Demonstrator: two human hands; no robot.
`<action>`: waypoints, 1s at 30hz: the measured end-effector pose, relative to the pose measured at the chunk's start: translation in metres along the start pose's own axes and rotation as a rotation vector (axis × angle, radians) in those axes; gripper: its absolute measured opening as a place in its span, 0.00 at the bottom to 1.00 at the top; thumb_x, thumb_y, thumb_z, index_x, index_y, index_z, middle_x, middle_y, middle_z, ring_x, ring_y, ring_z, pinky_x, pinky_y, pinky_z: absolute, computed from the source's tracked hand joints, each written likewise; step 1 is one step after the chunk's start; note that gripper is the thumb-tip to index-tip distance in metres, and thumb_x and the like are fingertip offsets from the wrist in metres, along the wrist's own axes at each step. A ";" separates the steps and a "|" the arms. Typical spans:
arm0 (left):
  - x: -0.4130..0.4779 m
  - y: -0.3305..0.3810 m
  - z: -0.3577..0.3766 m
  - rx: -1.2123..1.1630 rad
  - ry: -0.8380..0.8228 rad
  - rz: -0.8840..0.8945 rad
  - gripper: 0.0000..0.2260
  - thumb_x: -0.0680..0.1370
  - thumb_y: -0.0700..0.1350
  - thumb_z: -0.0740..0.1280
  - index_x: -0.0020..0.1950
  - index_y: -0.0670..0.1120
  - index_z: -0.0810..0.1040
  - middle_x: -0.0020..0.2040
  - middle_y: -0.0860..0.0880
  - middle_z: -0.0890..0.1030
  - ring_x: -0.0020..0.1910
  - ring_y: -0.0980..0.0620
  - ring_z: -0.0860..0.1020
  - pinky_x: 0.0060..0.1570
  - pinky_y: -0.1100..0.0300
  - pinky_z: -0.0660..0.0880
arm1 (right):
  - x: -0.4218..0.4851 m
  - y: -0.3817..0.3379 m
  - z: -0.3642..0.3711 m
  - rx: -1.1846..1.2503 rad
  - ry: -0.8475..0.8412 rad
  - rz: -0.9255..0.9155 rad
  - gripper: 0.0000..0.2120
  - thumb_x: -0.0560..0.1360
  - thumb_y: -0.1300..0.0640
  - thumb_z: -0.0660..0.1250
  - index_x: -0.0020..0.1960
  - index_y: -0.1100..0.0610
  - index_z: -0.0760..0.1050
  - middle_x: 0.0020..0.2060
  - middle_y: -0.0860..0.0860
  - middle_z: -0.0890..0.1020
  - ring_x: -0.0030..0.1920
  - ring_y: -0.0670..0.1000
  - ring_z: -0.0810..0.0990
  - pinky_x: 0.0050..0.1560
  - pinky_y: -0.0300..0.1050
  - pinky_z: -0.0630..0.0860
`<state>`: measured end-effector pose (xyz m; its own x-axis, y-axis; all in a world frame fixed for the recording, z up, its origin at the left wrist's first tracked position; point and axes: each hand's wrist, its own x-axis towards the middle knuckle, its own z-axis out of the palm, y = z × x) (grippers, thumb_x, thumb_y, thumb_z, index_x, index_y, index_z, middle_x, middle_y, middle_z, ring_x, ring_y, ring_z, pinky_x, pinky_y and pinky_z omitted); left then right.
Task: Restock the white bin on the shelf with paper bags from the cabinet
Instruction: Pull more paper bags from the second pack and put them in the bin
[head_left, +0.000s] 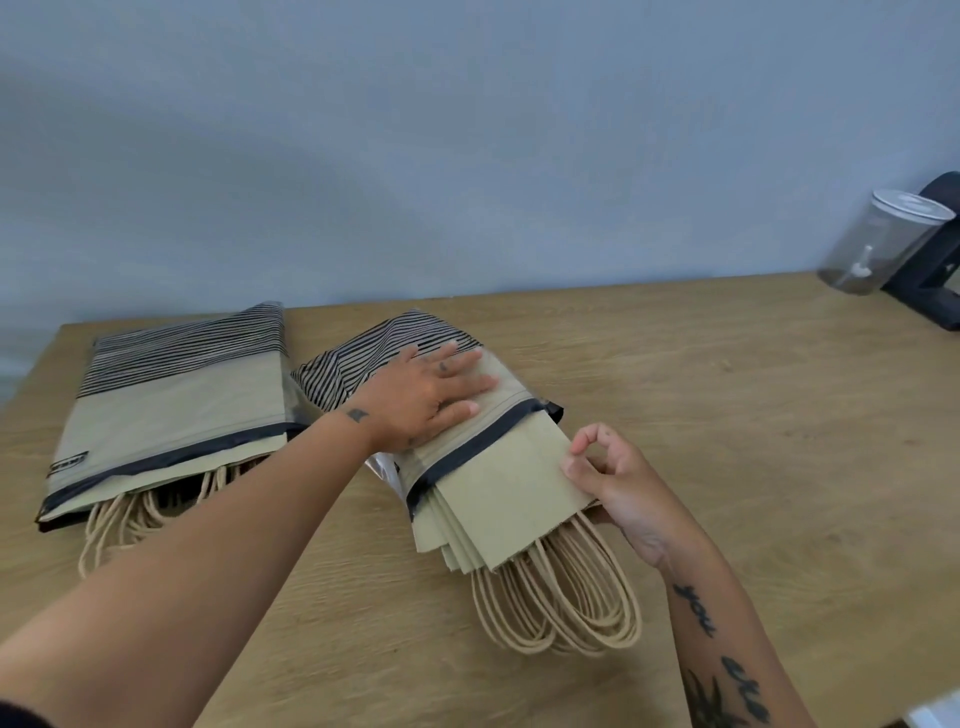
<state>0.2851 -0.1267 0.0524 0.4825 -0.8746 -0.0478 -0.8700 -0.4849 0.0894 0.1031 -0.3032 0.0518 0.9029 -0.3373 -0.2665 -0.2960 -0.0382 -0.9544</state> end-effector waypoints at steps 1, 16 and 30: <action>-0.004 0.005 -0.002 0.044 0.070 -0.025 0.35 0.71 0.69 0.36 0.72 0.60 0.62 0.77 0.54 0.57 0.76 0.49 0.55 0.72 0.46 0.52 | 0.000 -0.002 -0.002 -0.006 -0.043 0.005 0.07 0.74 0.62 0.65 0.44 0.52 0.69 0.36 0.52 0.80 0.34 0.47 0.77 0.31 0.38 0.73; -0.061 0.036 0.031 -0.531 0.214 -0.288 0.21 0.77 0.60 0.55 0.70 0.61 0.65 0.76 0.57 0.58 0.76 0.56 0.49 0.74 0.42 0.49 | 0.001 0.002 0.038 -0.046 0.024 -0.061 0.15 0.67 0.67 0.72 0.46 0.50 0.73 0.52 0.56 0.81 0.51 0.55 0.81 0.50 0.48 0.79; -0.065 0.056 0.030 -0.408 0.432 -0.465 0.24 0.77 0.56 0.61 0.73 0.57 0.62 0.78 0.50 0.47 0.77 0.48 0.44 0.73 0.46 0.49 | -0.037 0.019 0.028 0.041 0.061 0.074 0.30 0.67 0.63 0.73 0.63 0.51 0.62 0.48 0.47 0.77 0.46 0.45 0.78 0.37 0.40 0.75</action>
<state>0.2022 -0.0969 0.0306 0.8610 -0.4605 0.2160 -0.5006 -0.6916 0.5206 0.0725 -0.2655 0.0395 0.8581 -0.3947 -0.3286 -0.3466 0.0271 -0.9376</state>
